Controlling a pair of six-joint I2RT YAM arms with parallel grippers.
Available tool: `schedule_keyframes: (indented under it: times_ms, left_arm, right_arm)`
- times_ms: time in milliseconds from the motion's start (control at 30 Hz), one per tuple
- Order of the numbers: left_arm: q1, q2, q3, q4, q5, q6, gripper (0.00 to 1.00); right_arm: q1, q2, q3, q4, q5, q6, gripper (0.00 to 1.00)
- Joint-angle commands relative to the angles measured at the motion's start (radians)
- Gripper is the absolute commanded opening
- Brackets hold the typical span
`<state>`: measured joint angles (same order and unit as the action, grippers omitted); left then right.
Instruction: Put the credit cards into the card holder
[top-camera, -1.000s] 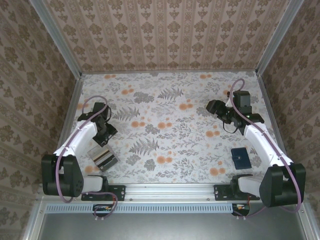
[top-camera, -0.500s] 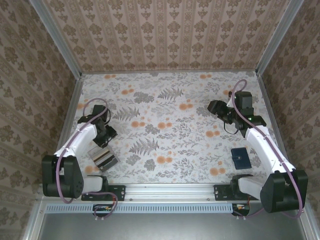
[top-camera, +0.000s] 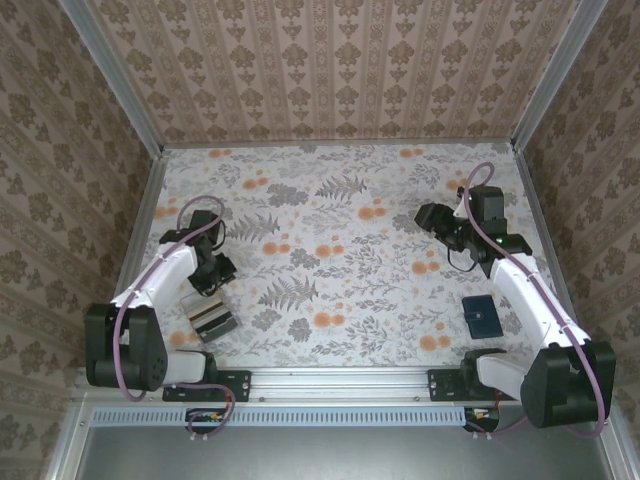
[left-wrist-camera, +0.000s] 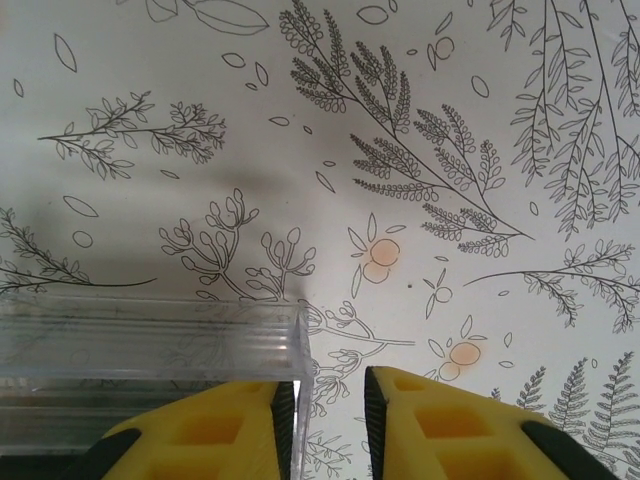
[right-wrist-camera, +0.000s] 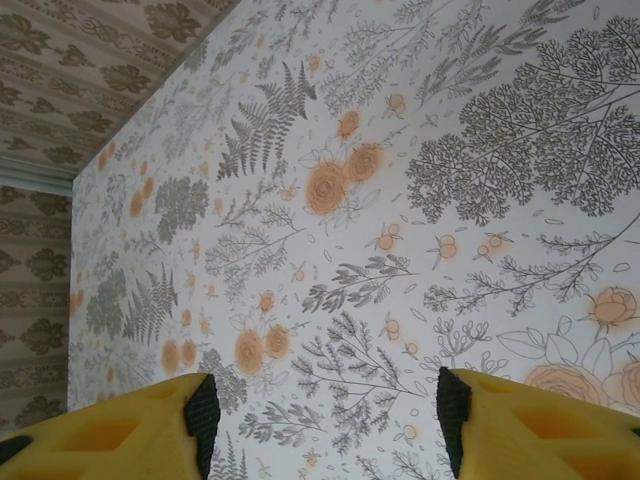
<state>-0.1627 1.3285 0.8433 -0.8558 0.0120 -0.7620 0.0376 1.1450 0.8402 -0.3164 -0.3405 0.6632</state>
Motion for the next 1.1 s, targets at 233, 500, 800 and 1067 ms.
schedule_keyframes:
  times_ms: [233,500,800,1067]
  left_arm:
    - [-0.072,0.108,0.014,-0.080,-0.045,0.037,0.16]
    - [-0.157,0.187,0.165,-0.106,-0.033,0.062,0.00]
    - [-0.441,0.356,0.498,-0.157,-0.135,0.136,0.00]
    - [-0.674,0.583,0.791,-0.168,-0.165,0.357,0.00]
  right_arm:
    - [0.004,-0.006,-0.027,0.045,0.030,0.036,0.63]
    - [0.000,0.019,-0.032,0.067,0.056,0.040,0.64]
    - [-0.014,-0.108,-0.089,0.090,0.249,0.067,0.72]
    - [-0.038,-0.245,-0.177,0.100,0.372,0.111,0.75]
